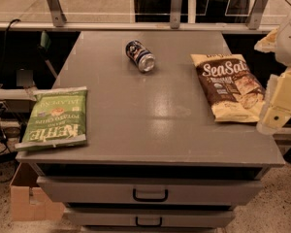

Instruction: Place pepsi can upright

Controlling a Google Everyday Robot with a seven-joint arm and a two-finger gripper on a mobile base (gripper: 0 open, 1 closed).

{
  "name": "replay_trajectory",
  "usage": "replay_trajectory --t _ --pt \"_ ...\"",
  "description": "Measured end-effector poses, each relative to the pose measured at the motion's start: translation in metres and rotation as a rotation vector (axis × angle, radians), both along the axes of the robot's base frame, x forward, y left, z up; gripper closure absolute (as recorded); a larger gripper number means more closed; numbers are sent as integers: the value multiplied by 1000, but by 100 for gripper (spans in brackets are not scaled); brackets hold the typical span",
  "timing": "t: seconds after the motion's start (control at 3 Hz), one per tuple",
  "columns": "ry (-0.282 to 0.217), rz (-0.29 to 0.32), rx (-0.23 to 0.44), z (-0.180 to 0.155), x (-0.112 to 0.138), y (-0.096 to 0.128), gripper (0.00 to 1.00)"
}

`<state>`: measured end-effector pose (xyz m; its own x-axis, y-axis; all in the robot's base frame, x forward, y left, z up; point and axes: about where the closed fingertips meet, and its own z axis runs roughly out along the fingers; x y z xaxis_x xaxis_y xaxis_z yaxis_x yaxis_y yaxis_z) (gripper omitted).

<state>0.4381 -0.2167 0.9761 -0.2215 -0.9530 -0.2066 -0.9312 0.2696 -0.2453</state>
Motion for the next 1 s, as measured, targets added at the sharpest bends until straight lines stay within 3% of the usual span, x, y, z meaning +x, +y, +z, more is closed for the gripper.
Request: replay_trajectory --t 0.33,0.67,1.0 --pt "0 0 0 0 0 0 0" --pt "-12 2 19 -1 22 22 0" --pt "-21 -4 75 -8 71 67 0"
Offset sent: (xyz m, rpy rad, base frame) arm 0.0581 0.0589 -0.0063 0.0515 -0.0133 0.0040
